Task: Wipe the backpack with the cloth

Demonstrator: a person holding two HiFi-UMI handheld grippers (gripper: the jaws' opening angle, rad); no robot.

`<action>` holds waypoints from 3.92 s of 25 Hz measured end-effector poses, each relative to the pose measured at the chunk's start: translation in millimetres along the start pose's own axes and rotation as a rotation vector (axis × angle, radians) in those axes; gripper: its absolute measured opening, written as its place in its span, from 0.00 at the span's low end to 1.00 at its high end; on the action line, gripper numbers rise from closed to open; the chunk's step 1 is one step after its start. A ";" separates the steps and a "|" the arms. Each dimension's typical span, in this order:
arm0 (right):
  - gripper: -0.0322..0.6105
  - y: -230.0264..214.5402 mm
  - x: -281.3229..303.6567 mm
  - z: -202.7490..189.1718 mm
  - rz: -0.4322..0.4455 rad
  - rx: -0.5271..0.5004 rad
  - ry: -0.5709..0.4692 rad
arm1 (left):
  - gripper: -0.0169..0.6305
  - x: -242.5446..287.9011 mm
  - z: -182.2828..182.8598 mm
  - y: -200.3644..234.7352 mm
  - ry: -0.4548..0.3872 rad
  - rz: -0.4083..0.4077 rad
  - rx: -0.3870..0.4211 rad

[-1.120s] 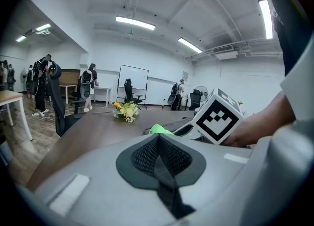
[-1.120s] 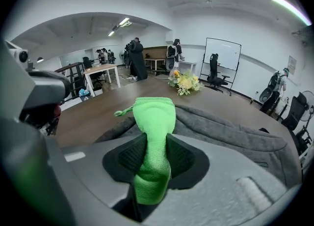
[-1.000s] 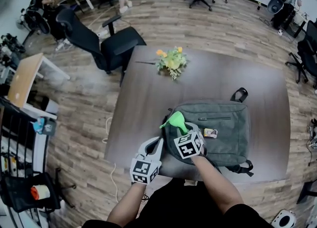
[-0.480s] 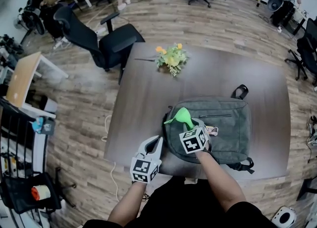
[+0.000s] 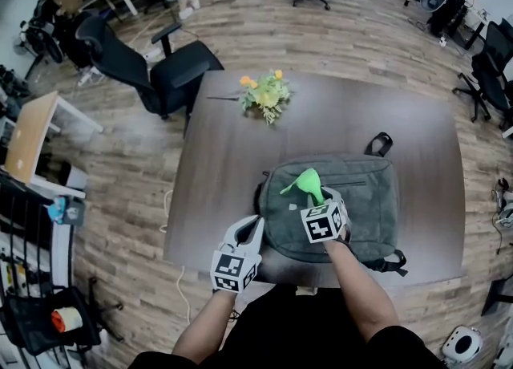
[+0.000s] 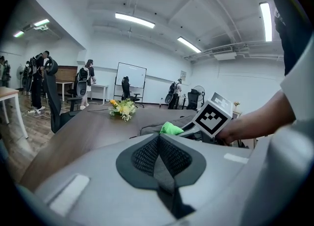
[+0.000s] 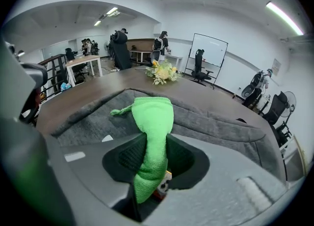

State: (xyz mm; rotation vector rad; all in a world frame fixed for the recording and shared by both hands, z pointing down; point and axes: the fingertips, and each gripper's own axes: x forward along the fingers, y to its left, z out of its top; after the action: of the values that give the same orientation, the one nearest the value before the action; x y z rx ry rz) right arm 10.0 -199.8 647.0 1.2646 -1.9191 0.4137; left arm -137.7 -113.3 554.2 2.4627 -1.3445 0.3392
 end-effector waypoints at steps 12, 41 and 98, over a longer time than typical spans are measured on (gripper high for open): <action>0.24 -68.5 -21.6 -23.7 -0.158 0.005 0.080 | 0.05 13.6 -2.8 -14.2 0.017 -0.040 0.018; 0.24 -161.4 -125.4 -35.7 -0.289 0.180 -0.021 | 0.05 20.4 -13.1 -35.6 -0.002 -0.084 -0.032; 0.24 -78.6 -81.6 -76.6 -0.140 0.044 0.095 | 0.05 42.7 -9.4 -71.7 0.053 -0.092 0.045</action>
State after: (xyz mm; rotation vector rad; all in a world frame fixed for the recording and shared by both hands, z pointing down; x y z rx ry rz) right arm 128.2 -135.3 622.9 1.3738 -1.7390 0.4383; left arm -54.9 -106.2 566.5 2.5236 -1.2111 0.4131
